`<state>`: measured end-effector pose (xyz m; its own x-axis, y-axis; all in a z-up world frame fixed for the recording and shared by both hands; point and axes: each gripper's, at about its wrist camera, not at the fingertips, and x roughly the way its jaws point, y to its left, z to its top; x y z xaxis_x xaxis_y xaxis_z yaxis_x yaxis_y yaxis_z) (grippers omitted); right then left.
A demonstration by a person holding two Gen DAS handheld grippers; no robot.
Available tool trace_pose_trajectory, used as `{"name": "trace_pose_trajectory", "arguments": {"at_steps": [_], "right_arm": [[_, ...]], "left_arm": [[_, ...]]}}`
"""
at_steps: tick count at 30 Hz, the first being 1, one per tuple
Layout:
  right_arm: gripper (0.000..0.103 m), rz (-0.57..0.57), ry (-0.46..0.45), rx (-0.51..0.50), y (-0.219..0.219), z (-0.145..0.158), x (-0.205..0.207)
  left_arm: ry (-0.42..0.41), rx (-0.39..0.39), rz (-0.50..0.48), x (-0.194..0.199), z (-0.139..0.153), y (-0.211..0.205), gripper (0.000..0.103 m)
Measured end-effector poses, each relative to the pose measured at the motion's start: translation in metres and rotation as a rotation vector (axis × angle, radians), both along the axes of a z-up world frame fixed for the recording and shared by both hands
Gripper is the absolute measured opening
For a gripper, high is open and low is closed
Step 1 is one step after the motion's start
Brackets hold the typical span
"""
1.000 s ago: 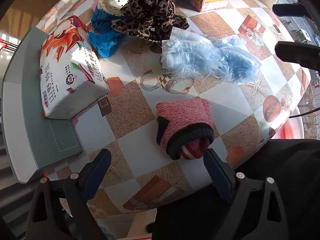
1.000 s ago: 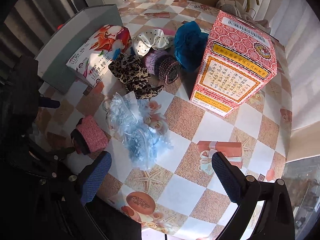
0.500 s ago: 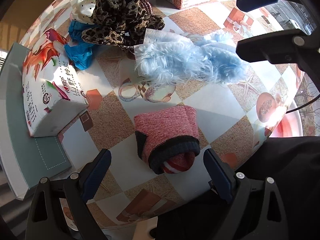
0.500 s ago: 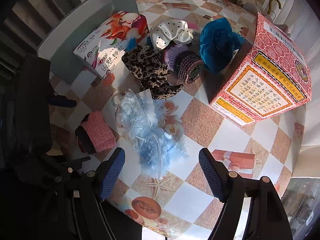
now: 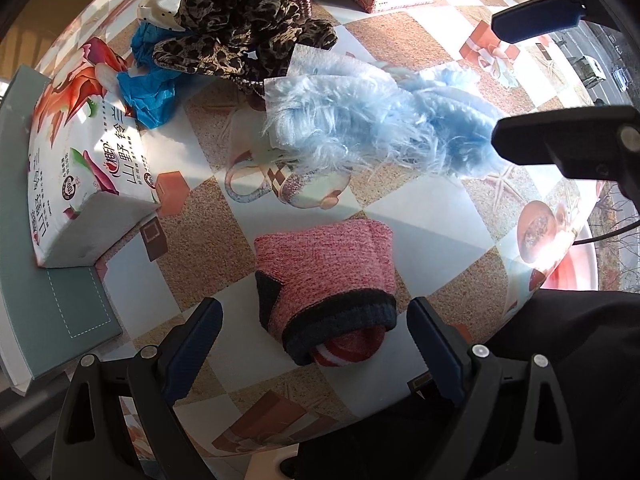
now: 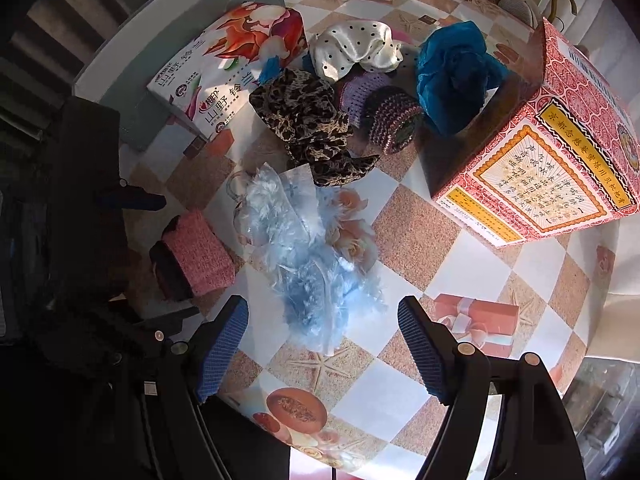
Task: Organize soft objects
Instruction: 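Close left gripper on pink knit hat while right gripper closes on blue fluffy bundle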
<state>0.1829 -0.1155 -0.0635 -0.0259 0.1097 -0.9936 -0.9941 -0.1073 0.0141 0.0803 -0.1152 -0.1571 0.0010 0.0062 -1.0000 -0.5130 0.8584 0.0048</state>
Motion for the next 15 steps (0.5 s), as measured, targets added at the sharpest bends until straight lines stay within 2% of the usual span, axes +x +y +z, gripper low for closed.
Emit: {"name": "trace_pose_trajectory", "arguments": {"at_steps": [5, 10, 15], "right_arm": [[0.079, 0.011, -0.010, -0.019, 0.003, -0.006, -0.002], [0.079, 0.001, 0.018, -0.037, 0.010, -0.012, -0.002], [0.079, 0.040, -0.019, -0.047, 0.016, -0.019, -0.006]], "left_arm": [[0.000, -0.006, 0.006, -0.008, -0.003, 0.001, 0.095], [-0.005, -0.010, 0.024, -0.024, -0.002, 0.003, 0.095], [-0.010, -0.016, 0.049, -0.033, -0.008, 0.008, 0.095]]}}
